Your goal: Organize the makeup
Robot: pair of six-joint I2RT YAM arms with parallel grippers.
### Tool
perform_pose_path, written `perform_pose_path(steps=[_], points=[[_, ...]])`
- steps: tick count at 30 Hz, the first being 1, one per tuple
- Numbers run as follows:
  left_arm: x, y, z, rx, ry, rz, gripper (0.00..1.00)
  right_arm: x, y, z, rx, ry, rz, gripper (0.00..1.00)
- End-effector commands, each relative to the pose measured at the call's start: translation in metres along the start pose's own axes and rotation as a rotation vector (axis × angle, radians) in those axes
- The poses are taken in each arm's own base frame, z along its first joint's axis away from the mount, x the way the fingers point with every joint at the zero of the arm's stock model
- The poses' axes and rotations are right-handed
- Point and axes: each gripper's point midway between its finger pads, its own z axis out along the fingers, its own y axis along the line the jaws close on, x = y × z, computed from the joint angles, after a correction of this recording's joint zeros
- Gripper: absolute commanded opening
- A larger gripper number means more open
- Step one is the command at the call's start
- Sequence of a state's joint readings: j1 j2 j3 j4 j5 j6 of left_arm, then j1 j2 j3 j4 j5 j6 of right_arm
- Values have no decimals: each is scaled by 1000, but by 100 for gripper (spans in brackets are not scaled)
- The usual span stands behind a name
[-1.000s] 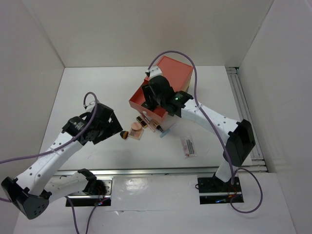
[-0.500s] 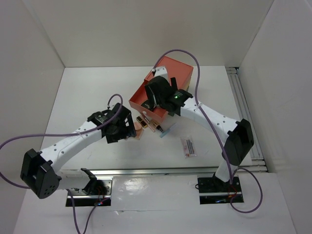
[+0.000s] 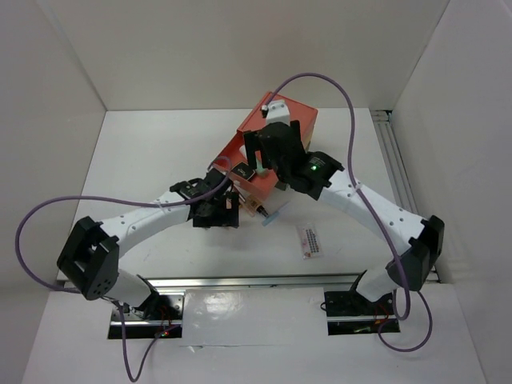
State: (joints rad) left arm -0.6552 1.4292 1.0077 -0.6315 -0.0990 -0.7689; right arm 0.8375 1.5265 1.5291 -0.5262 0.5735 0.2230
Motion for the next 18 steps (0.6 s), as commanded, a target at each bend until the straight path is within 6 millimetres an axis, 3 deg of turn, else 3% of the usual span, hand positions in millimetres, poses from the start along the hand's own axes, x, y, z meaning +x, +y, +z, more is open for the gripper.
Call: perform_pose_path(steps=[1,9,13,15,18], points=[[-17,-8,14,5,-52,158,100,-33,-9,-19,-36,-109,70,98],[-21,-18,43,86,-87,347,100,-26,-28,-20,-9,-91,74,99],[-24,-2,58,-22,-86,308,100,-22,-31,-21,-21,-85,77,99],[-27,8,58,-88,-109,262,100,-21,-33,-23,-21,-85,77,99],[-28,10,46,-48,-188,224,100,-23,-38,-20,-15,-90,88,99]])
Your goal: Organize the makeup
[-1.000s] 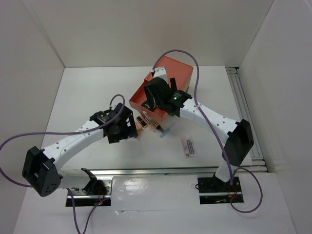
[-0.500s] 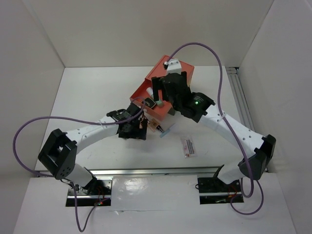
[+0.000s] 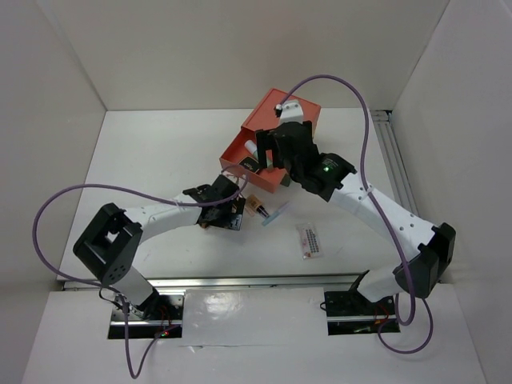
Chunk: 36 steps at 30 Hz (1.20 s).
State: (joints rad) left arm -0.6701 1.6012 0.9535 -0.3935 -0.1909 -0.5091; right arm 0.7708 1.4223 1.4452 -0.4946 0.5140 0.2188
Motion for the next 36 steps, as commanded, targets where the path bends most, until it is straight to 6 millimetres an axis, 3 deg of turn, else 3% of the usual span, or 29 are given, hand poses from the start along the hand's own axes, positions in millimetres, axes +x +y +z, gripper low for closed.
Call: perform_pose_path(steps=[1,6,12,15,26,31,36], points=[[-24,1,-13,11,-157,-57,100,-20,-8,-9,-8,-63,38,99],[-33,3,-20,37,-261,-45,100,-19,-5,-9,-26,-59,38,99],[-35,-3,-1,24,-214,-13,100,-21,-9,-10,-20,-69,46,99],[-30,1,12,-8,-181,3,100,-24,-10,-13,-22,-78,51,99],[-21,7,25,-21,-164,33,100,-25,-13,-19,-25,-91,58,99],[-14,27,32,-129,-118,29,100,-24,-15,-20,-25,-91,58,99],[-15,21,32,-98,-115,19,100,-27,-17,-19,-19,-101,66,99]])
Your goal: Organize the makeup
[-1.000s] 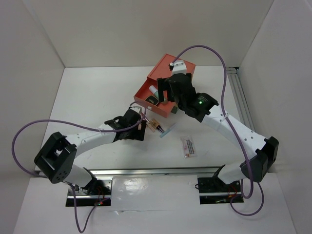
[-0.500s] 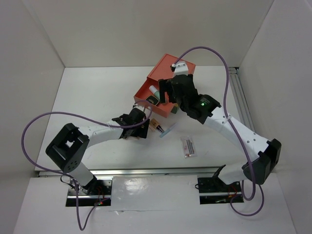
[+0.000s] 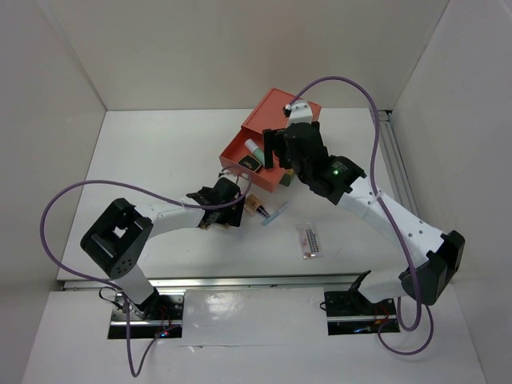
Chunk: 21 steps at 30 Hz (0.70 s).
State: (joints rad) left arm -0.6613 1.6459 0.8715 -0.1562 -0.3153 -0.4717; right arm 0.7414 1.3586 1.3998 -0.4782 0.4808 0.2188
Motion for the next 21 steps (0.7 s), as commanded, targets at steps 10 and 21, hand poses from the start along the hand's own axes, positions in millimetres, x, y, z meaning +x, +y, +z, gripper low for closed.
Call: perform_pose_path(steps=[10,21], points=[[21,7,-26,-35,68,21,58,-30,-10,-17,3,-112,64,99],[-13,-10,-129,113,-93,-47,53,-36,-14,-26,7,-131,83,99]])
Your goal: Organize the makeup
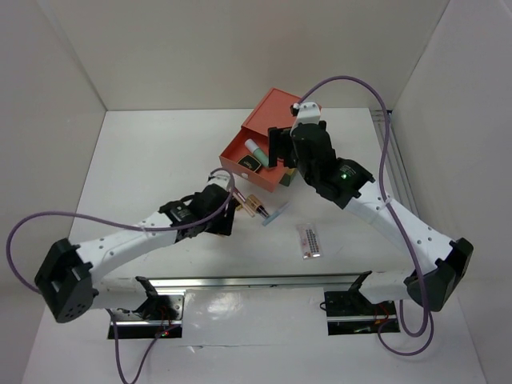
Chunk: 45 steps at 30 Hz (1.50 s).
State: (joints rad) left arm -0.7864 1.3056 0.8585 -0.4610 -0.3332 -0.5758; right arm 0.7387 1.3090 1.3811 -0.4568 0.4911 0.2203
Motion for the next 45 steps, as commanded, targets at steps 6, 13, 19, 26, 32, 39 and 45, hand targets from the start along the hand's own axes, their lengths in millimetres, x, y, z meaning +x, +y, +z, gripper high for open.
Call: perform_pose_path(steps=[6,13,19,26,32,39,45], points=[[-84,-19,-92,174,-262,-17,56,-25,-20,-20,40,-92,60,99],[-136,-34,-114,192,-354,31,56,-27,-36,-24,74,-107,75,99],[-200,-64,-126,229,-457,66,60,-25,-45,-26,93,-109,81,99],[-252,-97,-89,234,-457,116,61,-21,-64,-34,143,-111,96,99],[-256,-96,-61,233,-412,139,64,-19,-80,-38,189,-110,100,99],[-253,-97,-39,239,-355,125,84,-6,-69,-39,93,-32,25,99],[-263,-97,-59,262,-397,117,100,5,-32,-50,-88,5,-118,99]])
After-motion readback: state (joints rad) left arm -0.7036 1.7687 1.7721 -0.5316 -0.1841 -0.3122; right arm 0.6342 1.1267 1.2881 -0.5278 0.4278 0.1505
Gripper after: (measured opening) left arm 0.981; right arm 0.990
